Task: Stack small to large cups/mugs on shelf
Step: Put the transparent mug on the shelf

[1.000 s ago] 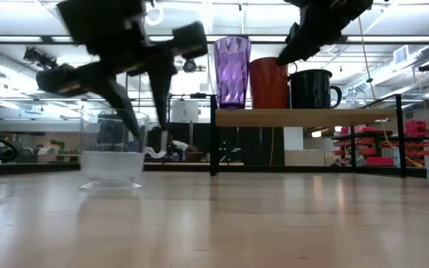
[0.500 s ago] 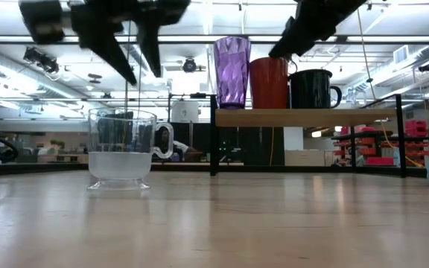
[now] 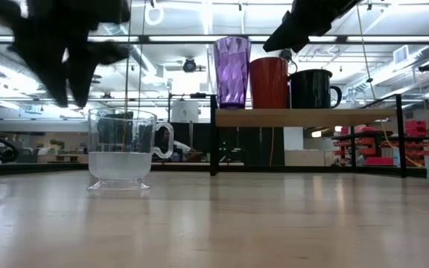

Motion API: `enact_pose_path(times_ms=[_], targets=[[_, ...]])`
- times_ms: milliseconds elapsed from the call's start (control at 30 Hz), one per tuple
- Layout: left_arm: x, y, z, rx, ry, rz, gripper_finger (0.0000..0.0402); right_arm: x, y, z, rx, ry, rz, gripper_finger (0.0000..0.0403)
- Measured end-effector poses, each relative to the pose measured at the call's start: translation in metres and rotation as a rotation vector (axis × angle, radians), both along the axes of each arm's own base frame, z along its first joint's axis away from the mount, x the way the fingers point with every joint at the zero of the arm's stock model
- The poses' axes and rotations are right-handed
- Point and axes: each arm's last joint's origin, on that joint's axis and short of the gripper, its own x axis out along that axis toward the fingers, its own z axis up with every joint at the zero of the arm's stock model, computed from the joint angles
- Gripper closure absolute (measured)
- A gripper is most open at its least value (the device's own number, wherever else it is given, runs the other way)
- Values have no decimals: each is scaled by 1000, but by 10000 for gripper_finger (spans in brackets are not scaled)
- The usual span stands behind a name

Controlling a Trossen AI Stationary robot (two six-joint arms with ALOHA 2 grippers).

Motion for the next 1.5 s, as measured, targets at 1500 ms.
enact_pose_path(times_ms=[1500], targets=[[65, 27, -104, -263, -848, 206, 292, 32, 20, -42, 86, 105, 115, 303]])
